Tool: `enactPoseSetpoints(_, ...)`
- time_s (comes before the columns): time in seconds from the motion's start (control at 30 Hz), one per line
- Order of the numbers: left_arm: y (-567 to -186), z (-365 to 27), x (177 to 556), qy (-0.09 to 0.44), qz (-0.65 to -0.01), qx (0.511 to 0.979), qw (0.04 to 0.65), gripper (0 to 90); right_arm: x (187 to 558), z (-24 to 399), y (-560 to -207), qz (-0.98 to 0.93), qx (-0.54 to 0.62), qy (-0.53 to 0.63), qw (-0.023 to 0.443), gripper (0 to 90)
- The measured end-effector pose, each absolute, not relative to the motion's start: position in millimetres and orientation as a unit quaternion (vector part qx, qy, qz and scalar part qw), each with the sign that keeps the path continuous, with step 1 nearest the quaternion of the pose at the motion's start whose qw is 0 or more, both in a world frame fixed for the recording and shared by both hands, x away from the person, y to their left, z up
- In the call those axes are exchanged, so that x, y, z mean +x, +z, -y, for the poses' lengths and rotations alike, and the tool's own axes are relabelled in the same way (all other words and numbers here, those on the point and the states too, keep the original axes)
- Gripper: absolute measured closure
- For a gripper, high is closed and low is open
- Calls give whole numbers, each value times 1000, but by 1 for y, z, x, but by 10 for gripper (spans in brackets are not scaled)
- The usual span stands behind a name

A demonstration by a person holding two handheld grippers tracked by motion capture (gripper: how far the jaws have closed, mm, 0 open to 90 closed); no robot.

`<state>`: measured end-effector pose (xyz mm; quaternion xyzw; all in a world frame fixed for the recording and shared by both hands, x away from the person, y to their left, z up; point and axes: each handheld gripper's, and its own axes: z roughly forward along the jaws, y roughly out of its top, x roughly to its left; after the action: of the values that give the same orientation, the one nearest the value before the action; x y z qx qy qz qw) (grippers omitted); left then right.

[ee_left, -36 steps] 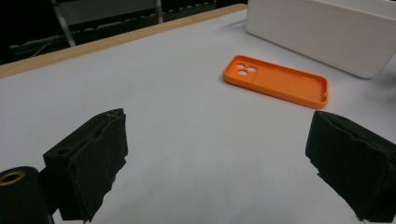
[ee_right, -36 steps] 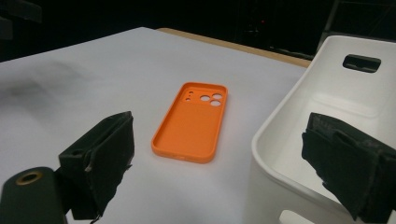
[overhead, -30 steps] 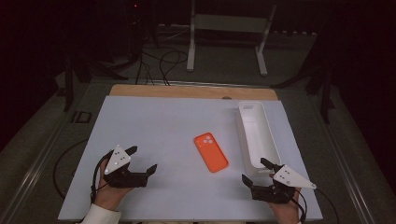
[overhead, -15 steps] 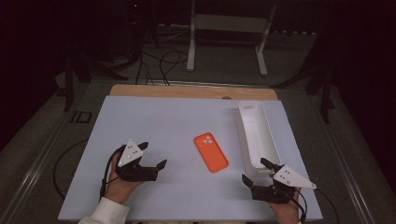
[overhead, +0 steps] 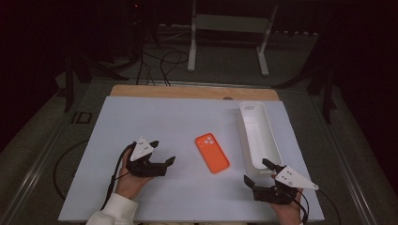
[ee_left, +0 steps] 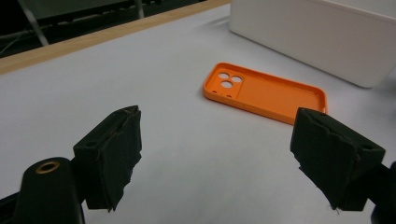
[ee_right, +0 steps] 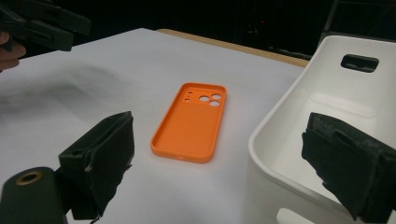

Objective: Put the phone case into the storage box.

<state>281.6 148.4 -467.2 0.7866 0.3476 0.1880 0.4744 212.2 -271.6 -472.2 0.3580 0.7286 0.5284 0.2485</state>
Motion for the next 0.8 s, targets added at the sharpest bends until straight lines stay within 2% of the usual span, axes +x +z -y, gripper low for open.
enactPoseSetpoints(0.8,-468,-109,296,171,-318,802,475,245,212,271,-472,-729,357,528,248,93)
